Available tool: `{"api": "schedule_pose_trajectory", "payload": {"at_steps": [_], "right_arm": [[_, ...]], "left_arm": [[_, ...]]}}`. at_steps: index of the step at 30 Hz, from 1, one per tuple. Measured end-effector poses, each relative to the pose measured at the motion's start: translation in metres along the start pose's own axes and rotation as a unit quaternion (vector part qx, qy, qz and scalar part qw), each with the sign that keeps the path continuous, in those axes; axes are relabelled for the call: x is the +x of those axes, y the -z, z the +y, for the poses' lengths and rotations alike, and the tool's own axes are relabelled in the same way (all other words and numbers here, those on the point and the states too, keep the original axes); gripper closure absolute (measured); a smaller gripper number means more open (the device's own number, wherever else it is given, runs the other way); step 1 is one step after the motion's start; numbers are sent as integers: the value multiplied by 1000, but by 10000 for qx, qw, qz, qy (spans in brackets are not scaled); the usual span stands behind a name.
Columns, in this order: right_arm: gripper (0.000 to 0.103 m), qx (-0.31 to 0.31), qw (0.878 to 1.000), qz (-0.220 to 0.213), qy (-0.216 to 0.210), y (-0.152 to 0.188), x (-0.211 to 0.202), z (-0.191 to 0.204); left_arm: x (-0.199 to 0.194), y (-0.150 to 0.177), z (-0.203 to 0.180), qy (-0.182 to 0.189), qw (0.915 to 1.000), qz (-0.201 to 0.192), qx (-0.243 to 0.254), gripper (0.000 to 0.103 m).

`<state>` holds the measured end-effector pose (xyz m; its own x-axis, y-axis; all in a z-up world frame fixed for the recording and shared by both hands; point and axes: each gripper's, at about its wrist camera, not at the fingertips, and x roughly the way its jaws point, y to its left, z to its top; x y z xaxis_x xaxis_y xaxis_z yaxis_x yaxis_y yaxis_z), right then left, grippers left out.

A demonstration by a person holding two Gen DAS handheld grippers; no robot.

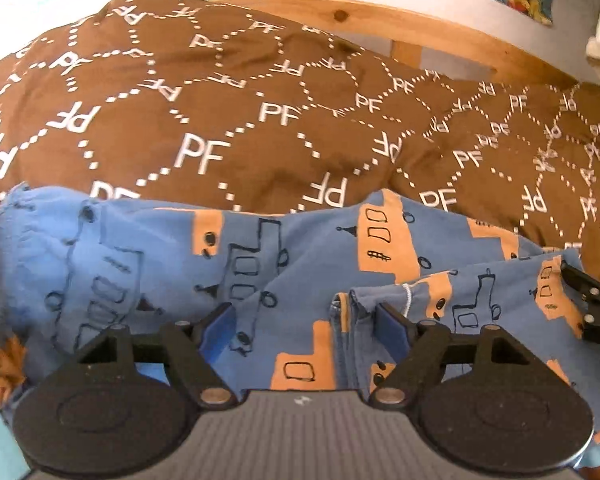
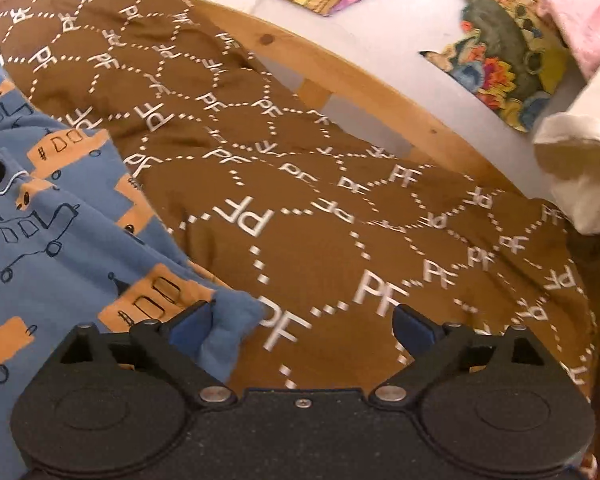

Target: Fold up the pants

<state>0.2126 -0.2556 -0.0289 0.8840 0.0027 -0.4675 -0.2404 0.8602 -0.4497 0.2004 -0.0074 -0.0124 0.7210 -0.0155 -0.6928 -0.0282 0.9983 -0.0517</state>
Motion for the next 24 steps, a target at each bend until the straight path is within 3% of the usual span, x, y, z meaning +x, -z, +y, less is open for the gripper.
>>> {"api": "schedule_pose_trajectory", "payload": {"at_steps": [3, 7, 9, 11, 13, 18, 22, 24], "right_arm": [[11, -112, 9995, -269, -110, -2, -33, 5], [10, -224, 9936, -444, -1017, -1, -73, 25], [10, -495, 9904, -389, -1227, 7, -80, 42], [10, -694, 9894, -269, -1244, 18, -77, 57], [9, -421, 9906, -201, -1283, 25, -71, 56], [5, 45, 9899, -38, -1417, 19, -63, 41], [5, 217, 9878, -252, -1523, 20, -74, 39], [5, 269, 9867, -348, -1567, 17, -79, 41]], "left_arm": [[-20, 6, 4, -75, 9999, -62, -135, 16], [-45, 27, 1, 225, 9996, -166, 11, 9], [-41, 42, -7, -4, 9995, 30, 310, 9], [-30, 56, -9, -254, 9986, 183, 432, 7], [-31, 64, -8, -283, 9981, -94, 538, 5], [-43, 58, 4, -60, 9991, -55, 418, 5], [-74, 63, 24, 22, 9977, -597, 316, 9], [-88, 68, 36, -248, 9946, -954, 334, 19]]}}
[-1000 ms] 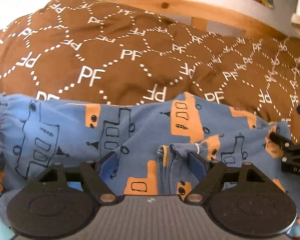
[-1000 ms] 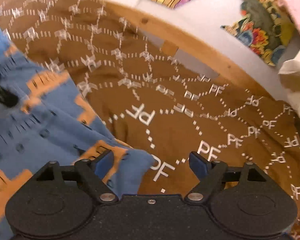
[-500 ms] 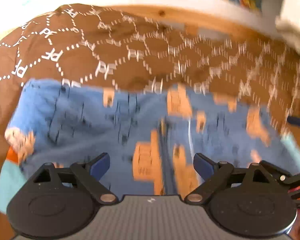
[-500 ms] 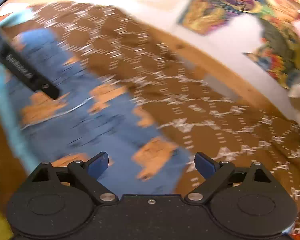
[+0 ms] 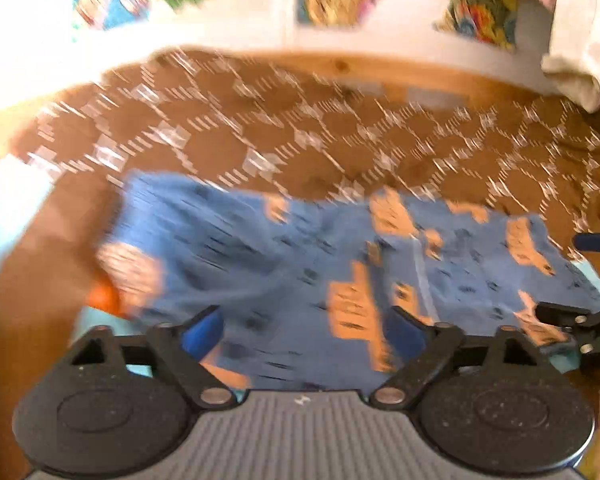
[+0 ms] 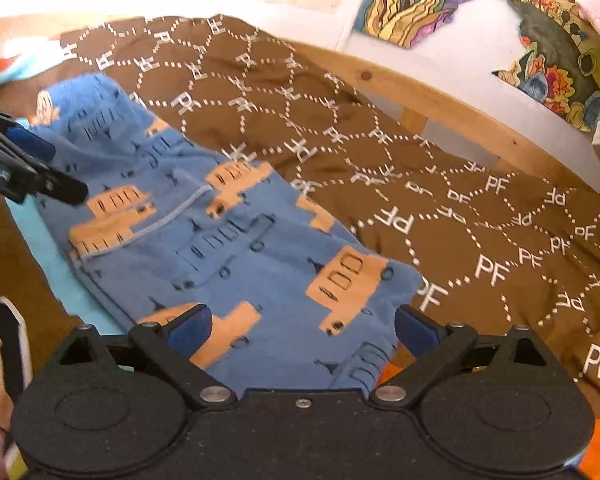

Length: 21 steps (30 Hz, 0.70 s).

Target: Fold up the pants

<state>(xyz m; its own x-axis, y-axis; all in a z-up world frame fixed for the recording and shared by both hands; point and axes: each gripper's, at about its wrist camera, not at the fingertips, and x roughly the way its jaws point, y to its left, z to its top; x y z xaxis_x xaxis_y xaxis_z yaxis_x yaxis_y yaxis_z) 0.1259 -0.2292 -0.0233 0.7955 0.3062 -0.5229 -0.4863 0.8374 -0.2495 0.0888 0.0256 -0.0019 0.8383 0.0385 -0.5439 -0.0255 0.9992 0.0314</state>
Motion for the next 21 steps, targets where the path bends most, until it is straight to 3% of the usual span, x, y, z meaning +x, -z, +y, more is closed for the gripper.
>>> {"api": "schedule_pose_trajectory", "payload": {"at_steps": [2, 4, 7, 10, 12, 13, 16, 18, 21], "right_arm": [[5, 8, 9999, -121, -66, -5, -1, 5], [5, 20, 9996, -231, -159, -11, -1, 10], [5, -29, 9988, -289, -403, -20, 7, 20], [6, -288, 9972, -347, -595, -34, 22, 30], [11, -349, 9961, -457, -666, -44, 30, 34], [13, -362, 9961, -462, -653, -51, 38, 35], [19, -474, 9978, -194, -419, -66, 72, 43], [19, -509, 9982, 46, -301, -71, 95, 48], [15, -373, 9989, 55, -293, -74, 106, 45]], "left_arm": [[-12, -2, 14, -388, 9988, -280, -128, 27], [-19, -7, 30, -592, 9965, -436, -391, 27], [-15, -19, 56, -698, 9936, -446, -771, 28], [3, -29, 83, -544, 9904, -286, -1236, 28], [15, -33, 97, -492, 9854, -184, -1619, 42], [19, -36, 102, -473, 9839, -187, -1714, 44], [26, -40, 108, -535, 9816, -116, -1829, 59], [32, -41, 107, -593, 9827, -36, -1754, 62], [34, -42, 103, -672, 9838, 31, -1664, 63]]}}
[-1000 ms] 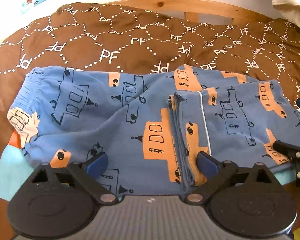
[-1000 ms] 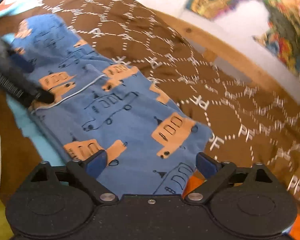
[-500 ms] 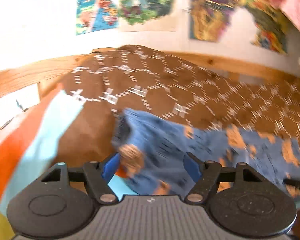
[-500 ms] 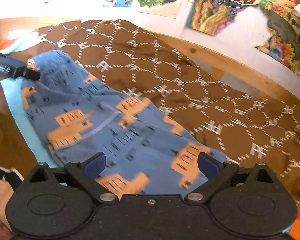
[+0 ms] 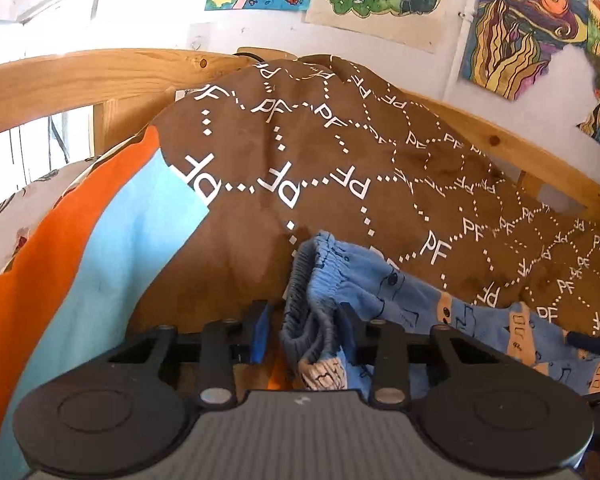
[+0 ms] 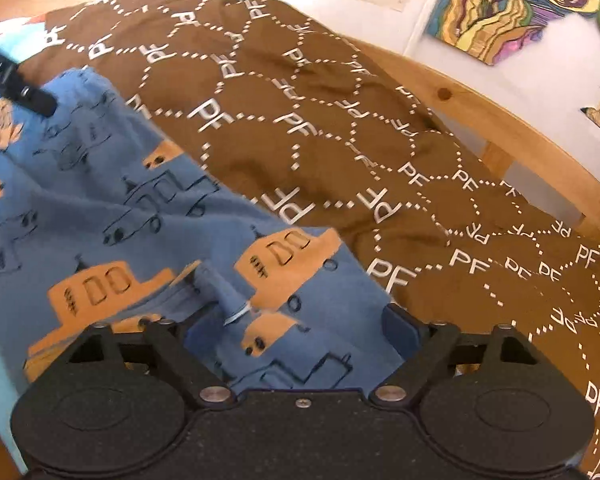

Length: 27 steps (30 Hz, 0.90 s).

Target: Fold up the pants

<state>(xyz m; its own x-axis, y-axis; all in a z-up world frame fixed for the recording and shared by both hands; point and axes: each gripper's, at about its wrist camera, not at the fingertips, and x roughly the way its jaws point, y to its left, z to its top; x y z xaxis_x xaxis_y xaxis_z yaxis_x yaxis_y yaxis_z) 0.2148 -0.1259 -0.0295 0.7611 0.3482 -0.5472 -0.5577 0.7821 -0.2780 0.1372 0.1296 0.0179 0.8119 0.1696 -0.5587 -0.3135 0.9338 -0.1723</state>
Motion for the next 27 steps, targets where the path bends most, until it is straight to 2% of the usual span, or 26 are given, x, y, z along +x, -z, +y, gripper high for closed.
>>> {"api": "schedule_pose_trajectory", "payload": {"at_steps": [5, 8, 13, 16, 18, 21, 27], "right_arm": [[15, -286, 9994, -195, -21, 1, -29, -5], [13, -305, 9991, -216, -183, 6, -59, -8], [7, -232, 9989, -180, -373, 23, -100, 1], [7, -134, 9989, -30, -445, 30, -97, 7], [8, -44, 9988, 33, -492, 34, -90, 8], [8, 213, 9985, 60, -507, 38, -80, 3], [8, 436, 9973, 157, -571, 46, -76, 1]], "left_arm": [[0, -1, -7, -128, 9999, 73, 63, 61], [-1, -2, -9, -43, 9999, 116, 45, 49], [-7, 5, -11, -85, 9998, 131, 119, 48], [-9, 5, -5, -40, 9997, 132, -184, 59], [-7, 4, 1, 5, 9990, 191, -392, 71], [-5, 3, 0, 50, 9987, 270, -428, 81], [-19, -4, -16, 37, 9993, 157, -348, 86]]}}
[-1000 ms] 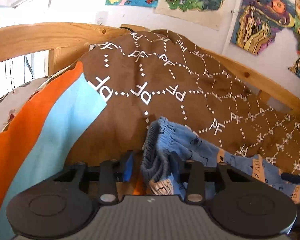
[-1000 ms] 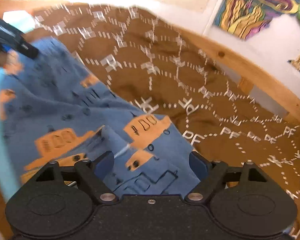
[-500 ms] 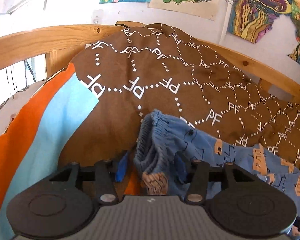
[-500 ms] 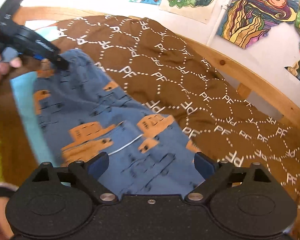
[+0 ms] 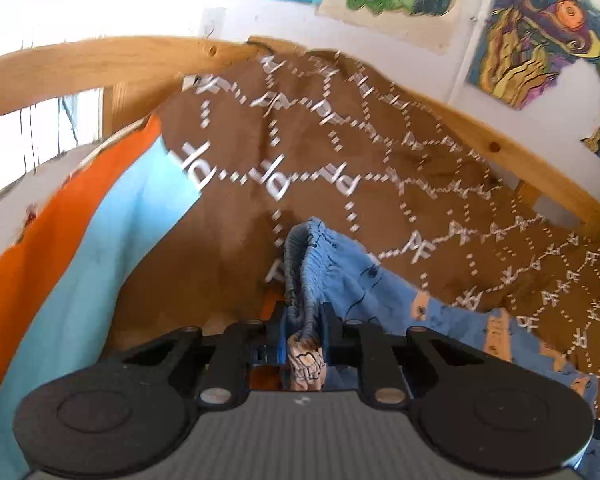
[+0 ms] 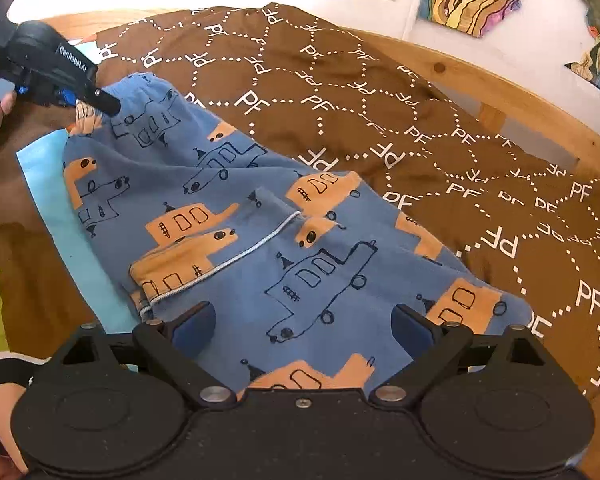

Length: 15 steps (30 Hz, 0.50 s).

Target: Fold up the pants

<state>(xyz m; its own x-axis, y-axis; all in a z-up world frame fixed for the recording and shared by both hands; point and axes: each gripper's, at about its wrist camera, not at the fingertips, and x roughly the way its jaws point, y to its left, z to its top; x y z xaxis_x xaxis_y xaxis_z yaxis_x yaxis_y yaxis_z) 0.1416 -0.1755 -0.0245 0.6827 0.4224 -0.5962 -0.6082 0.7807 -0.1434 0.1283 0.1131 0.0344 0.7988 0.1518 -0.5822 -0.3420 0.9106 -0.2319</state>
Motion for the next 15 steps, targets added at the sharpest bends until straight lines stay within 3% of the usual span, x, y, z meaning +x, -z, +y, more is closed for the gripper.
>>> {"api": "schedule_pose_trajectory", "payload": {"at_steps": [3, 7, 11, 15], "right_arm": [[8, 6, 10000, -77, 41, -2, -8, -5], [8, 63, 9994, -287, 154, -8, -24, -20], [8, 252, 9968, -714, 259, -15, -49, -42], [8, 481, 9920, -1011, 589, -17, -78, -70]], "left_arm": [[-16, -4, -16, 171, 9996, -98, 214, 86], [-47, -9, -50, 686, 9947, -371, 665, 86], [-68, -11, -89, 1175, 9852, -538, 1128, 86], [-76, 1, -138, 1681, 9701, -493, 1677, 86]]}}
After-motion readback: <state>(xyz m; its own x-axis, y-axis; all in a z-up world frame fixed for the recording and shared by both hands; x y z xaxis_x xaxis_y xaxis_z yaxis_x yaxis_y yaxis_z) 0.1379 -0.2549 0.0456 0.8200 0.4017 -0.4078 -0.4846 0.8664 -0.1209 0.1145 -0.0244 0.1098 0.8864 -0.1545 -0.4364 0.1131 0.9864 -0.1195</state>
